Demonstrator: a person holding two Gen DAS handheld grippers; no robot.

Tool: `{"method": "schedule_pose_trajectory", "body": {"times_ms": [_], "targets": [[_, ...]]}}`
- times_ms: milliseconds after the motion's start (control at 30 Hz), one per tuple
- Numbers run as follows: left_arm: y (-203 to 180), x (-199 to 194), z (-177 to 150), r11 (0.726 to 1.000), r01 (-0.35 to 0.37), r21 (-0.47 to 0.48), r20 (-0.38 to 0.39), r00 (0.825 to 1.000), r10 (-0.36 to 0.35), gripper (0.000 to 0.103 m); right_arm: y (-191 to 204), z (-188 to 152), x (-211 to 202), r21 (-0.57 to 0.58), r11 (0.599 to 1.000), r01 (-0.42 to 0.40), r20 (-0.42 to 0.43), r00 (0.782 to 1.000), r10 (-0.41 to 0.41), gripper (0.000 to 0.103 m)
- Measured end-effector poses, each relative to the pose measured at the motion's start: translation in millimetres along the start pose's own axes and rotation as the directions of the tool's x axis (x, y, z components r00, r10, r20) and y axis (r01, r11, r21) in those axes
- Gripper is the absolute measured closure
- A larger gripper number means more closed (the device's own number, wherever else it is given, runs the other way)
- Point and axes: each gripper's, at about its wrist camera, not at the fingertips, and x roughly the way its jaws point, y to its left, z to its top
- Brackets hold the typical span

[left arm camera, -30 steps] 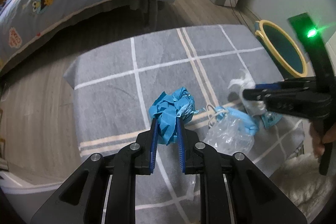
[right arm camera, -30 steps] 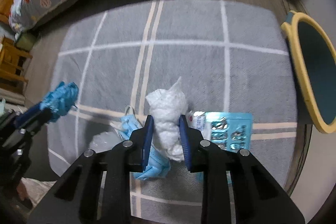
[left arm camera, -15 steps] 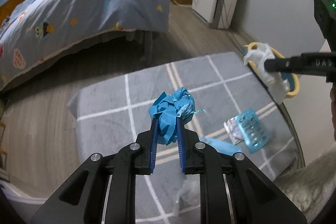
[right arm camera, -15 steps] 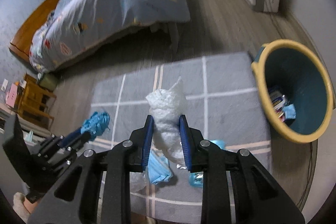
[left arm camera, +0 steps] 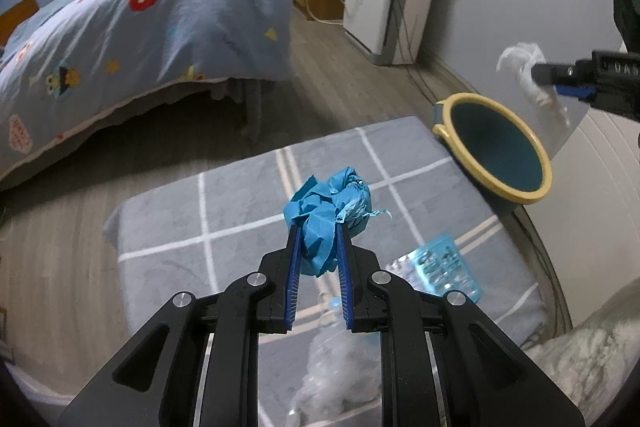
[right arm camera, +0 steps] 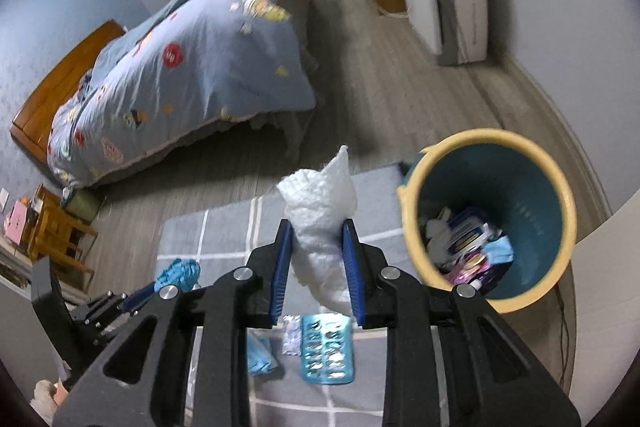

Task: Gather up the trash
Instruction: 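Drop the blue glove and white tissue into the teal bin from both grippers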

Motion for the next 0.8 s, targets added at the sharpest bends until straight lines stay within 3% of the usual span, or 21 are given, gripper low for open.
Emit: {"method": "schedule_pose_trajectory", "body": {"times_ms": [367, 567, 700, 800], "targets": [[-44, 25, 14, 0.997, 0.022, 0.074, -0.019, 1.0, -0.021, 0.085, -79, 28, -36, 0.089, 0.993, 0.076, 0.102, 0.991, -0.085, 0.078], [-72, 31, 30, 0.993, 0.052, 0.105, -0.007, 0.999, -0.052, 0.085, -119, 34, -23, 0.133, 0.982, 0.137, 0.078, 0.986, -0.148, 0.078], [-107, 35, 49, 0.983, 0.117, 0.139, 0.011, 0.993, -0.119, 0.085, -150, 33, -3, 0.198, 0.972, 0.124, 0.03, 0.991, -0.133, 0.078], [-136, 50, 59, 0.972, 0.185, 0.148, -0.015, 0.983, -0.185, 0.085, -163, 30, 9, 0.198, 0.967, 0.159, 0.005, 0.987, -0.163, 0.078]]}}
